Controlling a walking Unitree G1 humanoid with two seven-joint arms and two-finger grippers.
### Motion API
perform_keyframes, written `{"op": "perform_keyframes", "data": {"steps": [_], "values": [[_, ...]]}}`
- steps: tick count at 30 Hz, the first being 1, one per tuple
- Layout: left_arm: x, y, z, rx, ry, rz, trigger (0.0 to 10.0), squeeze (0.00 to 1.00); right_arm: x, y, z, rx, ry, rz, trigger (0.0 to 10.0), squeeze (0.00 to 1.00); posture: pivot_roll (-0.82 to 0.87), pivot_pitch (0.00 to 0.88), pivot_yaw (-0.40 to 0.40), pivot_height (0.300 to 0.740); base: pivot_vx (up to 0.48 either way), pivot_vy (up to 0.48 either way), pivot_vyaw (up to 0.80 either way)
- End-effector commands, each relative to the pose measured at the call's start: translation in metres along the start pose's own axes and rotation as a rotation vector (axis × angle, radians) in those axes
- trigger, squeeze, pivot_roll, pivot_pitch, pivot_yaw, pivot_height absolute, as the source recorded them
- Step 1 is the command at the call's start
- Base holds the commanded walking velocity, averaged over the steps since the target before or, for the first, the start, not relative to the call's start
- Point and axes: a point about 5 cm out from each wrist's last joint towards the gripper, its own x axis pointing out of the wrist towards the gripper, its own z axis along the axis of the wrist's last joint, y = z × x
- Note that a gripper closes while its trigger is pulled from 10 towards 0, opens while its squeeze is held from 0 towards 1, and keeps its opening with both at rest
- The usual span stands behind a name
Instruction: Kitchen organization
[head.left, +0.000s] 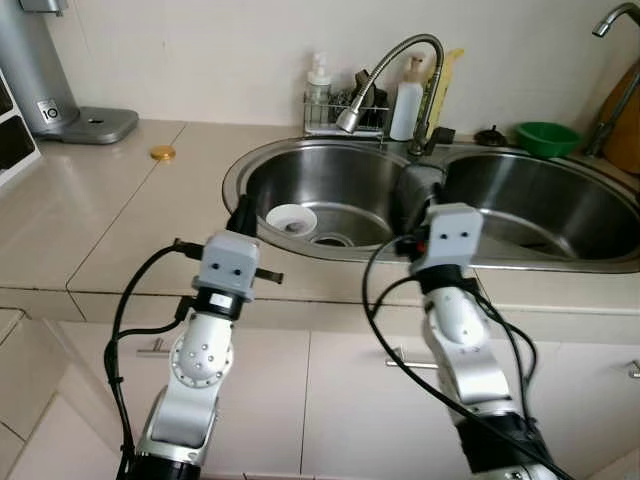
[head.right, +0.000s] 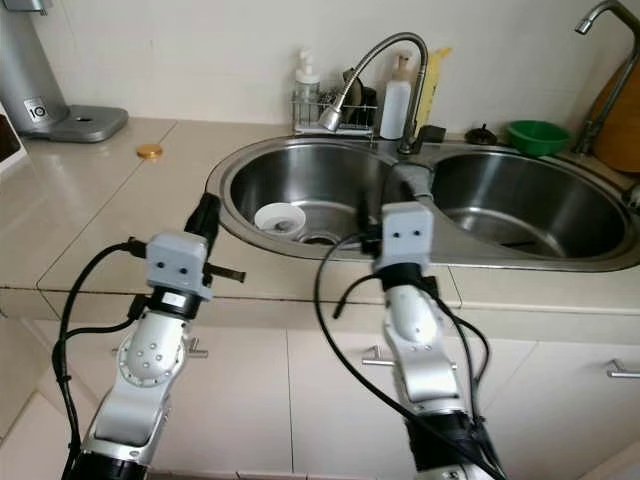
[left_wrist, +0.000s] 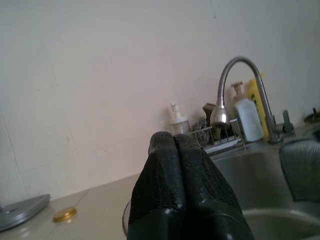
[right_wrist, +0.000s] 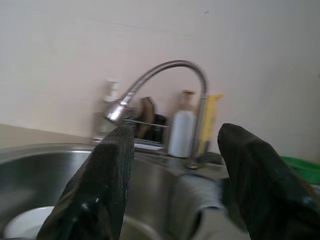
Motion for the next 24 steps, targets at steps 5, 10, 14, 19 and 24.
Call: {"op": "perform_keyframes", "data": {"steps": [5, 10, 14, 19, 24], "values": [[-0.0025, -0.0035, -0.0034, 0.018, 0.012, -0.02, 10.0, 0.0, -0.008, -0.0097, 0.0027, -0.048, -0.021, -0.036, 10.0, 0.0, -0.06, 0.0, -0.026, 0.74, 0.0, 0.0, -0.32], [-0.0018, -0.0067, -0.004, 0.026, 0.014, -0.032, 10.0, 0.0, -0.0103, -0.0092, 0.0013, -0.057, -0.014, -0.044, 10.0, 0.0, -0.06, 0.0, -0.022, 0.74, 0.0, 0.0, -0.16], [0.0, -0.0076, -0.0036, 0.031, 0.008, -0.038, 10.0, 0.0, -0.0099, -0.0082, 0.0015, -0.061, -0.015, -0.054, 10.0, 0.0, -0.06, 0.0, -0.02, 0.74, 0.0, -0.253, -0.8], [-0.0011, -0.0062, -0.0033, 0.021, 0.003, -0.032, 10.0, 0.0, -0.0095, -0.0081, 0.0023, -0.057, -0.022, -0.066, 10.0, 0.0, -0.06, 0.0, -0.021, 0.74, 0.0, -0.338, -0.8], [-0.0024, -0.006, -0.0038, 0.023, 0.004, -0.03, 10.0, 0.0, -0.01, -0.0076, 0.002, -0.06, -0.022, -0.066, 10.0, 0.0, -0.06, 0.0, -0.023, 0.74, 0.0, 0.0, -0.8]]}}
